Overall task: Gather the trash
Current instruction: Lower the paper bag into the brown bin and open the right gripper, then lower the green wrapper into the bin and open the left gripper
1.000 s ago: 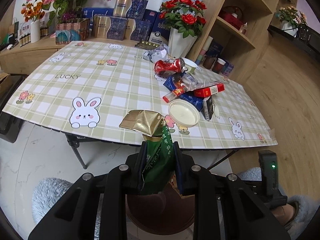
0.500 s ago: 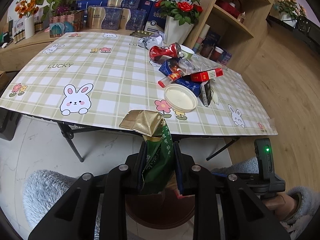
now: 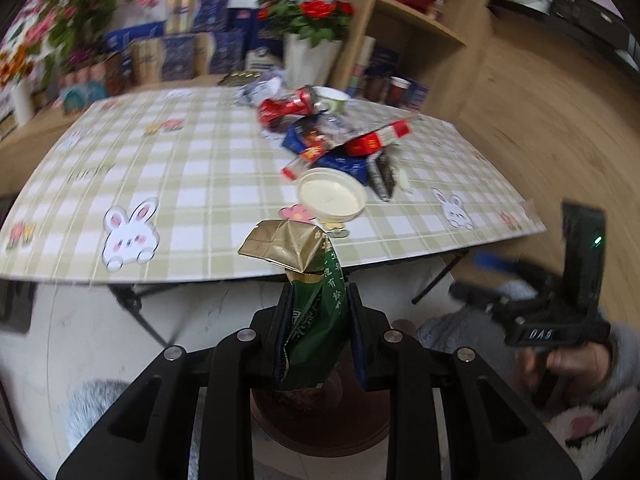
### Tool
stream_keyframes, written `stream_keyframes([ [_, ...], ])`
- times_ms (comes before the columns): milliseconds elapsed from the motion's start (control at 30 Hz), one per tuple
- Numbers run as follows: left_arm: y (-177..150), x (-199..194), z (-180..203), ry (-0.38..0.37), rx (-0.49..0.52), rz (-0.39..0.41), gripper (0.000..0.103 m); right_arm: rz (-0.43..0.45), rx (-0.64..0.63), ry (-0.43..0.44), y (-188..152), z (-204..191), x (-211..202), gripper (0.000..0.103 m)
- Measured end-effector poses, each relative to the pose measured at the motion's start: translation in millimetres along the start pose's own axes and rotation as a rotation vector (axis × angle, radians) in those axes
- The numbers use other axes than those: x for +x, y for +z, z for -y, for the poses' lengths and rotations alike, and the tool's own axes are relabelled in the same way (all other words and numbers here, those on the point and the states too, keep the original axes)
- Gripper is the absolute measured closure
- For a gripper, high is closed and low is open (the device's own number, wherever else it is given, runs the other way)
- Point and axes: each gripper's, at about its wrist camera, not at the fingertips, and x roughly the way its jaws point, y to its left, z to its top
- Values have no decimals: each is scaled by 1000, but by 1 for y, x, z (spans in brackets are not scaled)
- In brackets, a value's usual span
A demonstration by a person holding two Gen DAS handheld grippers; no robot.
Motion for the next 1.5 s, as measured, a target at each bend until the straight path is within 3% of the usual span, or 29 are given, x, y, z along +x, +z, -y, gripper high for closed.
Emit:
stream_keyframes([
  [133, -5, 8, 9, -33, 100, -13, 78, 100, -166, -136, 0, -5, -13, 6],
  [300, -21, 35, 23, -69, 154, -64, 77, 91, -130, -197, 0, 8, -5, 6],
  [500, -38, 66, 24, -78, 118, -163, 77, 69, -170, -199, -7, -4, 2, 6],
  [900, -41, 74, 14, -93, 67, -206, 76, 42, -169, -205, -9, -5, 8, 6],
  [933, -40, 75, 15, -92, 70, -208, 70, 41, -170, -205, -9, -5, 7, 6],
  [967, -41, 74, 16, -93, 73, -206, 56, 41, -171, -204, -9, -5, 7, 6],
  [1067, -40, 71, 16, -96, 78, -188, 36, 39, -173, -203, -9, -6, 7, 6],
  [1267, -37, 65, 12, -37, 60, -146, 21, 35, -167, -203, -9, -6, 8, 6],
  [1500, -31, 49, -1, 38, -6, -51, 13, 32, -156, -201, -8, -3, 9, 6],
])
